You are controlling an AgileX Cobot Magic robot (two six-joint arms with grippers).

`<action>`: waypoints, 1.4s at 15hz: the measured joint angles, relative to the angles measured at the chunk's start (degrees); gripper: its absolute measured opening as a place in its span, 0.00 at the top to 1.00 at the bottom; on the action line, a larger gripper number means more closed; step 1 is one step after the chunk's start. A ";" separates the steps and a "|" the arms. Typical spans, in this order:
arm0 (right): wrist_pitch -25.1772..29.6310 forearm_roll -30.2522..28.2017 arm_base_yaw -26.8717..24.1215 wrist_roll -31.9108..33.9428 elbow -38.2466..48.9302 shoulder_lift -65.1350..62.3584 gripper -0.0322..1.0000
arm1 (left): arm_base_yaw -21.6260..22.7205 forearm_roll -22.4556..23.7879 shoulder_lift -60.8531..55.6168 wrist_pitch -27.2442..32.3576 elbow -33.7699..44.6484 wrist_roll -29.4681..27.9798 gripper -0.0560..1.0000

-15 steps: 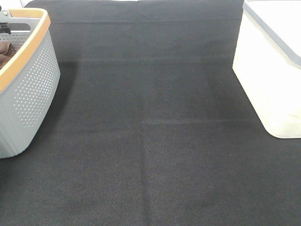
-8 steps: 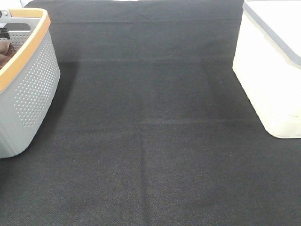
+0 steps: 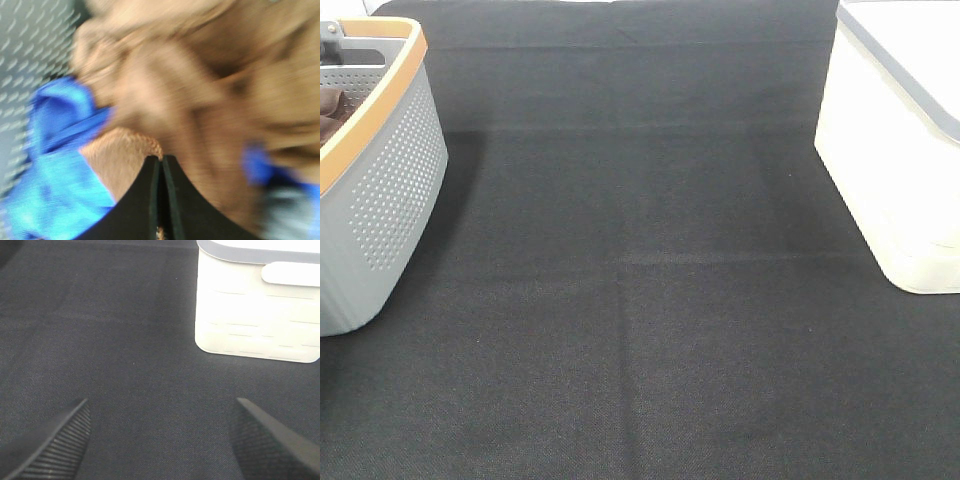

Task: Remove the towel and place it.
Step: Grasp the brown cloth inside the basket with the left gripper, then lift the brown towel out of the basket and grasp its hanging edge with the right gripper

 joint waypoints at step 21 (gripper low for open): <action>-12.20 23.61 0.00 2.29 0.00 14.44 0.26 | -0.57 -33.92 -31.17 -7.56 -0.57 11.06 0.95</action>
